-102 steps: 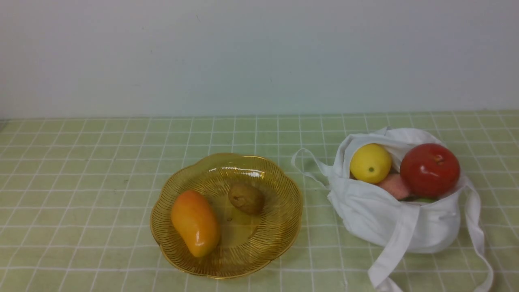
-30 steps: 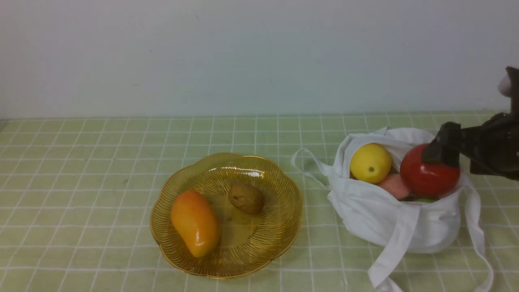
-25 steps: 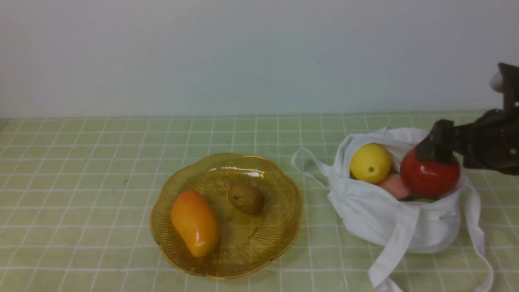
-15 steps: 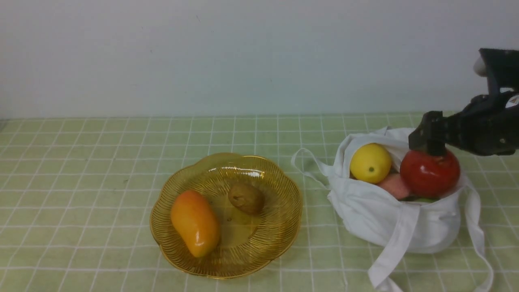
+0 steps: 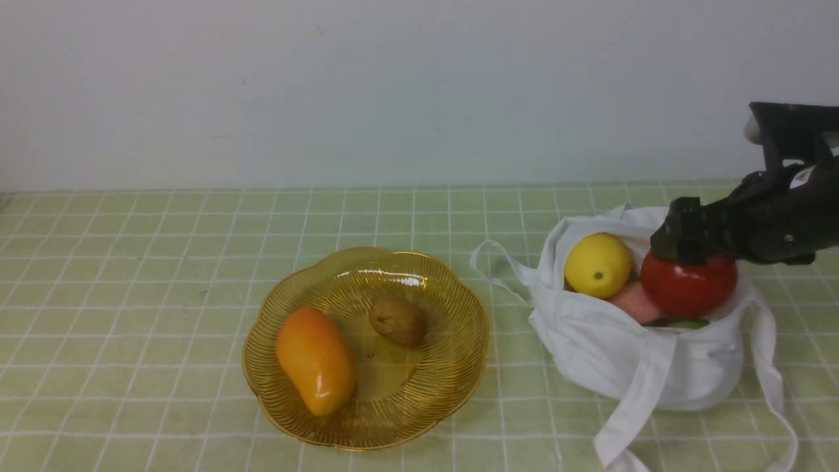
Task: Take the fruit out of the bag on the green coffee tablecloth and place them on the plate.
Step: 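Reach into the cloth bag and grasp a fruit inside it with the right gripper, then move the fruit from the bag and place it onto the plate with the right gripper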
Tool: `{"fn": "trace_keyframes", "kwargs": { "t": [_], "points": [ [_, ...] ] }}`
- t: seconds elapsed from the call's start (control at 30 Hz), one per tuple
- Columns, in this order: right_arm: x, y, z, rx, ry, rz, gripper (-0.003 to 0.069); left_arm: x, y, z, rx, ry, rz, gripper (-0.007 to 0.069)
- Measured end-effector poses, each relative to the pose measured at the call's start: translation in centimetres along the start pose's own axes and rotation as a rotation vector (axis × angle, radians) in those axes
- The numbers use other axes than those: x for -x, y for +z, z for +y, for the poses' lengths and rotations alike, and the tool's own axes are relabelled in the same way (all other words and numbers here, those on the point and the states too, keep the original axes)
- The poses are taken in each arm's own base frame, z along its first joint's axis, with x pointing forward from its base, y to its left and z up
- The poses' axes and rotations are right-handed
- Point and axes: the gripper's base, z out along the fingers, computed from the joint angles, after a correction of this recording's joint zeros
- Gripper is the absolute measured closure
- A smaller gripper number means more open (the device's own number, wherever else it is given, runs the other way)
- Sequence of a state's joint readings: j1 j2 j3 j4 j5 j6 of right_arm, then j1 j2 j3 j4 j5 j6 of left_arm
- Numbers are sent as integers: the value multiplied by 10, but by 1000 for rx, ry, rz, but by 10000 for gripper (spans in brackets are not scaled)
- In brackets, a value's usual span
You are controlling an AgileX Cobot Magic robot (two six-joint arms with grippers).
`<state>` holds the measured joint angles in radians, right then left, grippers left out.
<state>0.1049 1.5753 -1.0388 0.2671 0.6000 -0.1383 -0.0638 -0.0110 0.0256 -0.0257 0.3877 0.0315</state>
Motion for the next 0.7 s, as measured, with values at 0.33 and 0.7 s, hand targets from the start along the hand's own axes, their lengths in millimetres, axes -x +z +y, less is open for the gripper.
{"fn": "trace_keyframes", "kwargs": {
  "t": [0.33, 0.7],
  "points": [
    [5, -5, 4, 30, 11, 68, 69, 0, 0, 0, 0, 0, 0, 632],
    [34, -53, 30, 162, -1, -8, 69, 0, 0, 0, -1, 0, 0, 632]
  ]
}}
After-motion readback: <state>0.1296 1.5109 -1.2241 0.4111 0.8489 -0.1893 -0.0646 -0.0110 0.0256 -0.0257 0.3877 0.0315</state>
